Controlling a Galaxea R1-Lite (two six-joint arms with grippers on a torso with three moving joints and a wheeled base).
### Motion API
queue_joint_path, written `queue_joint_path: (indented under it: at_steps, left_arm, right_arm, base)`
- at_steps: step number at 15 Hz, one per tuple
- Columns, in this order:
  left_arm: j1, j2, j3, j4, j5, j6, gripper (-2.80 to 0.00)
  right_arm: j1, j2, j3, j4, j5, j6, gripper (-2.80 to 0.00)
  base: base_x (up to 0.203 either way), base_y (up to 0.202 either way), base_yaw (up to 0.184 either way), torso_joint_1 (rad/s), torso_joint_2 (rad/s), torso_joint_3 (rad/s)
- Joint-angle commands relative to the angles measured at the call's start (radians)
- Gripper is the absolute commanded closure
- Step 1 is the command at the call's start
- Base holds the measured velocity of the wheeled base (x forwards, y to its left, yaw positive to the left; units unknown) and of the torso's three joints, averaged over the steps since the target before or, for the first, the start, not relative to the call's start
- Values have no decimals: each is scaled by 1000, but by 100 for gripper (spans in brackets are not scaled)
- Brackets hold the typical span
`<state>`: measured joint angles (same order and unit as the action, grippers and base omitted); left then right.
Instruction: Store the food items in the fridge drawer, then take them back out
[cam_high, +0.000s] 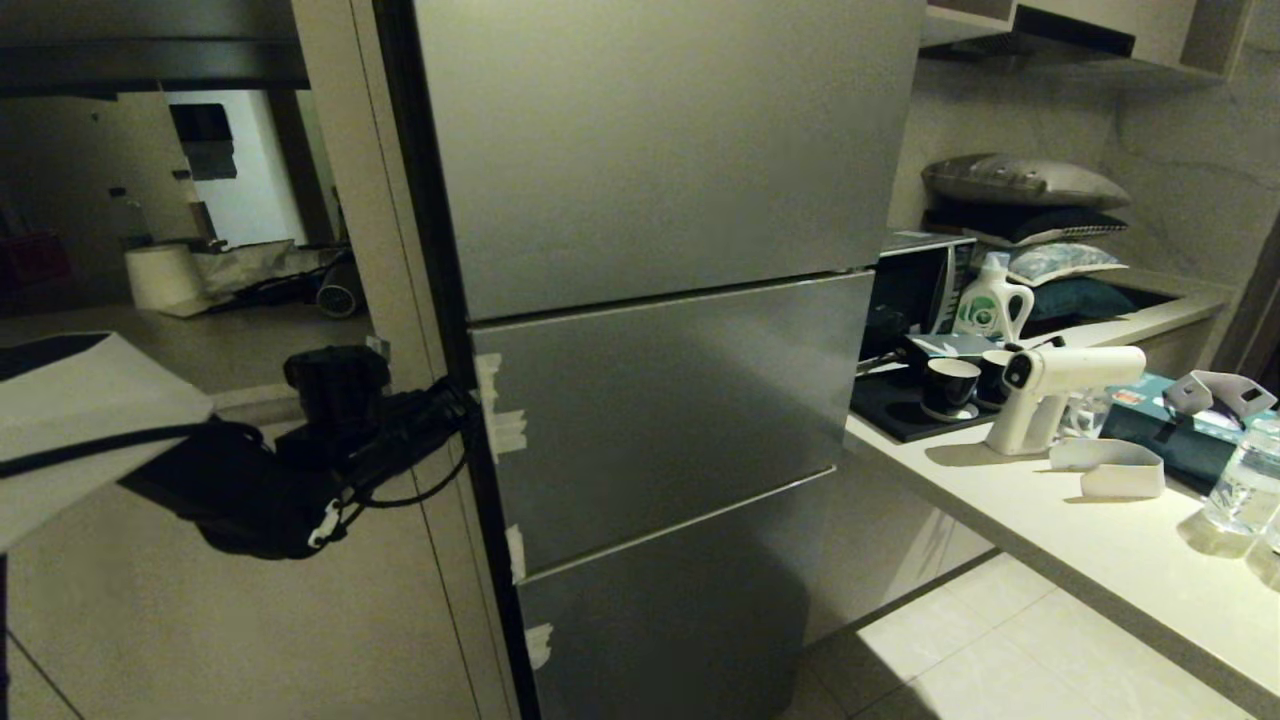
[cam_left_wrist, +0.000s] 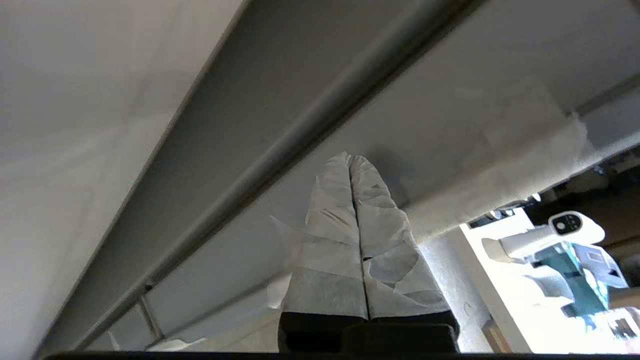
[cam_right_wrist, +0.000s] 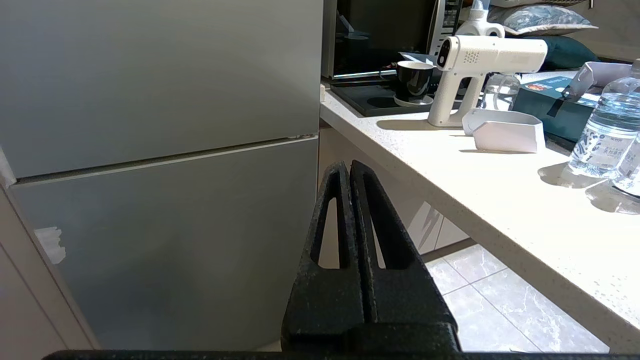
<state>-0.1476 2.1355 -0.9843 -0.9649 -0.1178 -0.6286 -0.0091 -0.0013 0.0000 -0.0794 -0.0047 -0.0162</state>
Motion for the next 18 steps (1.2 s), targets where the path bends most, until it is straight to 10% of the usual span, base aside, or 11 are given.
queue_joint_path:
  at_steps: [1, 18]
  left_arm:
    - [-15, 2, 1, -14, 0, -14, 0]
    - [-114, -45, 119, -25, -12, -14, 0]
  right_arm:
    - [0, 0, 31, 0, 0, 0, 0]
    - [0, 0, 31, 0, 0, -1, 0]
  base:
    - [0, 0, 0, 0, 0, 0]
    - [0, 0, 0, 0, 0, 0]
